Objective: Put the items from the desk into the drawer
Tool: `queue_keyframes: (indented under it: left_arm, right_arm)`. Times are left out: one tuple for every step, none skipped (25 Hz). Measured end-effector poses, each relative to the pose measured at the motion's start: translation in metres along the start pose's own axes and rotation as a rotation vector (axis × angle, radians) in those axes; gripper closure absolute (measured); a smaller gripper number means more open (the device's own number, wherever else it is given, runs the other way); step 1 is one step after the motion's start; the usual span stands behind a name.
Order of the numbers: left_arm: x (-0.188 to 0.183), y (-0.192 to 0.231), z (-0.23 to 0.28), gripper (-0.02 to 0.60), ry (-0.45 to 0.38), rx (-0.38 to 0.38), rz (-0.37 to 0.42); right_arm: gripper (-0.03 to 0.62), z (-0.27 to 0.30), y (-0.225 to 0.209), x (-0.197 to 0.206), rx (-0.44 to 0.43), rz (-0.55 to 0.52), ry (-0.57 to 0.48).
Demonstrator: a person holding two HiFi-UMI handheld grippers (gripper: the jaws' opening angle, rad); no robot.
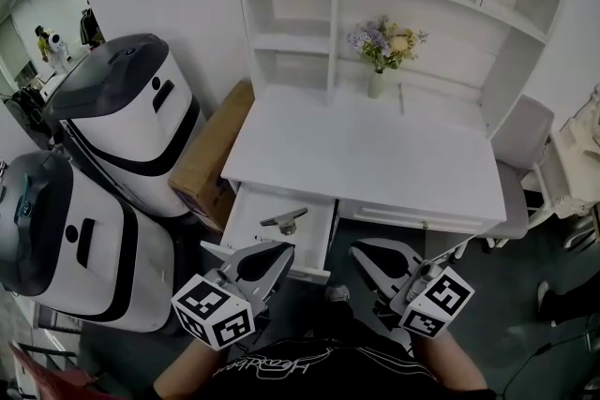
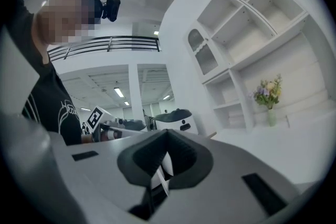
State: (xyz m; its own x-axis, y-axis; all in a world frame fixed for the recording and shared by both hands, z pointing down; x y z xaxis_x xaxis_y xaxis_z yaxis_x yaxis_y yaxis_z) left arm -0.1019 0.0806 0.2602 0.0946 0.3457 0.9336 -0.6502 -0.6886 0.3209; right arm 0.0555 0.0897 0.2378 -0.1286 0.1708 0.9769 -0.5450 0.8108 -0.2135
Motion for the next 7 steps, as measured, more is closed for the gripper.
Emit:
queue_keyframes:
  left_arm:
    - [0.0015,-0.0001,0.0004,0.572,0.002,0.002,-0.002]
    - [0.0030,-0.0002,0.0008,0.572,0.005,0.004,-0.003]
    - [0.0041,0.0000,0.0009,0.572,0.007,0.007,-0.004]
    - [0.0050,0.0003,0.0009,0.572,0.008,0.008,-0.004]
    - [0.0057,0.0008,0.0007,0.572,0.009,0.010,-0.005]
    - [0.0064,0.0013,0.0004,0.572,0.010,0.011,-0.006]
    - [0.0071,0.0020,0.0001,0.572,0.010,0.011,-0.007]
  right_arm:
    - [0.586,0.0006,0.0003,0.0017,-0.001,0.003,0.004]
    - [0.586,0.0015,0.0008,0.0033,-0.002,0.005,0.007]
    - [0.586,0.0025,0.0013,0.0047,-0.003,0.006,0.010]
    - [0.586,0.0036,0.0017,0.0057,-0.004,0.006,0.012]
    - [0.586,0.0048,0.0020,0.0066,-0.004,0.007,0.013]
    - [0.586,0.0060,0.0022,0.0074,-0.005,0.008,0.014]
    - [0.586,0.0073,0.0024,0.0082,-0.006,0.008,0.015]
Point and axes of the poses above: the fingertips, and each gripper's own axes: z forward along the fingers, y to its left, x out of its underside, the point moved 4 cm from there along -z, backward along the fingers, and after that the axes turned 1 degree about -x, right-handed, at the moved point
